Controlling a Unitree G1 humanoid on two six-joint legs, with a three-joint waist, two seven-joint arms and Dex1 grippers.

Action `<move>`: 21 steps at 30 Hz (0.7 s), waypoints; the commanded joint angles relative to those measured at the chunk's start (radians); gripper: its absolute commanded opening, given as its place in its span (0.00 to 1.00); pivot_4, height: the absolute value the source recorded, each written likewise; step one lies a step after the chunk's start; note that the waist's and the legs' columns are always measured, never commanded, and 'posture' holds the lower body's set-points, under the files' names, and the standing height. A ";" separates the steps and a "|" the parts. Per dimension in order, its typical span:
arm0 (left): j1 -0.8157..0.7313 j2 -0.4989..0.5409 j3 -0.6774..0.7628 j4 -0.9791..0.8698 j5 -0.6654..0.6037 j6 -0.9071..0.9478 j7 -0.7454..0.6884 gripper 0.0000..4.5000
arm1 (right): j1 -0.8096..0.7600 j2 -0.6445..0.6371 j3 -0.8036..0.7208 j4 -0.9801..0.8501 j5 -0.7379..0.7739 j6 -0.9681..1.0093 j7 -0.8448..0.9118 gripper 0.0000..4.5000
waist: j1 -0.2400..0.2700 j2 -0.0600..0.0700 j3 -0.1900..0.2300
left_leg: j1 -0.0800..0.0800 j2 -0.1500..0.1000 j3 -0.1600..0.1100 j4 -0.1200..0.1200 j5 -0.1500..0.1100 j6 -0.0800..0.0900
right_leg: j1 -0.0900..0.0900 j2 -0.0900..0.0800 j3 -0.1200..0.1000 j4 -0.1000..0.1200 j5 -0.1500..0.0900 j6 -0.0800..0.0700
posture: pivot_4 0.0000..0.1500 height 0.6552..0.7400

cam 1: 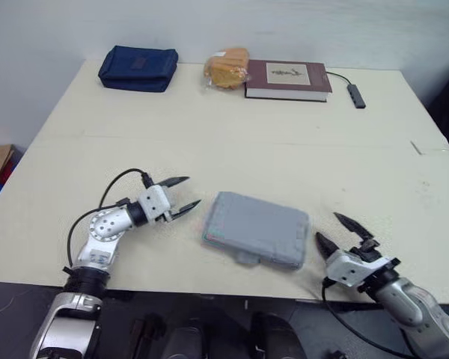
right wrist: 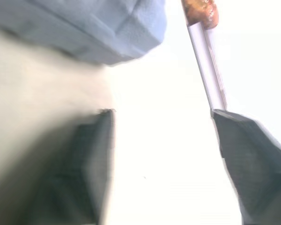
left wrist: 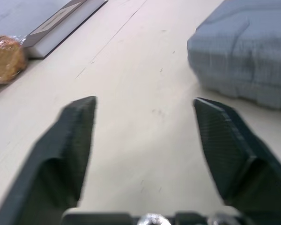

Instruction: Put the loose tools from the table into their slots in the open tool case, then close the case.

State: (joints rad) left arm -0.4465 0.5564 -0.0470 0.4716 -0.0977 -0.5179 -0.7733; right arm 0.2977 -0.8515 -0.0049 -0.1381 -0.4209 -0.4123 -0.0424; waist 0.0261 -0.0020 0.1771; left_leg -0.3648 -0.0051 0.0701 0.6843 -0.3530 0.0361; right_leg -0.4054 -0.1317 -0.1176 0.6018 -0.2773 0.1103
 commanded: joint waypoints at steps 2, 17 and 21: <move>0.022 0.060 0.078 0.017 -0.101 0.134 -0.077 0.93 | 0.120 -0.005 -0.117 -0.040 0.153 -0.035 0.118 0.99 | -0.002 0.000 0.000 | -0.001 0.000 -0.001 -0.001 0.000 0.000 | 0.000 0.001 -0.001 -0.001 0.000 0.000 | 1.00 1.00; -0.179 -0.068 -0.002 -0.016 -0.105 0.410 -0.147 0.01 | 0.298 -0.004 -0.115 -0.434 0.853 0.355 0.676 0.01 | 0.003 0.000 0.001 | 0.008 0.001 -0.005 0.000 -0.004 0.003 | 0.013 0.000 0.002 -0.006 0.000 0.000 | 1.00 1.00; -0.314 -0.145 -0.072 0.115 -0.032 0.459 -0.138 0.01 | 0.243 -0.005 -0.014 -0.445 0.794 0.435 0.737 0.01 | 0.001 -0.001 0.001 | 0.008 0.000 -0.003 0.000 -0.004 0.003 | 0.013 0.001 -0.004 -0.007 0.001 0.001 | 1.00 1.00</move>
State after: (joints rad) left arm -0.7318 0.4263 -0.1000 0.5515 -0.1557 -0.0645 -0.9173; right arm 0.5533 -0.8570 -0.0388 -0.5515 0.3858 0.0022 0.6744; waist 0.0269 -0.0028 0.1778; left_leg -0.3567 -0.0052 0.0673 0.6844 -0.3571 0.0392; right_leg -0.3922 -0.1306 -0.1217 0.5951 -0.2764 0.1118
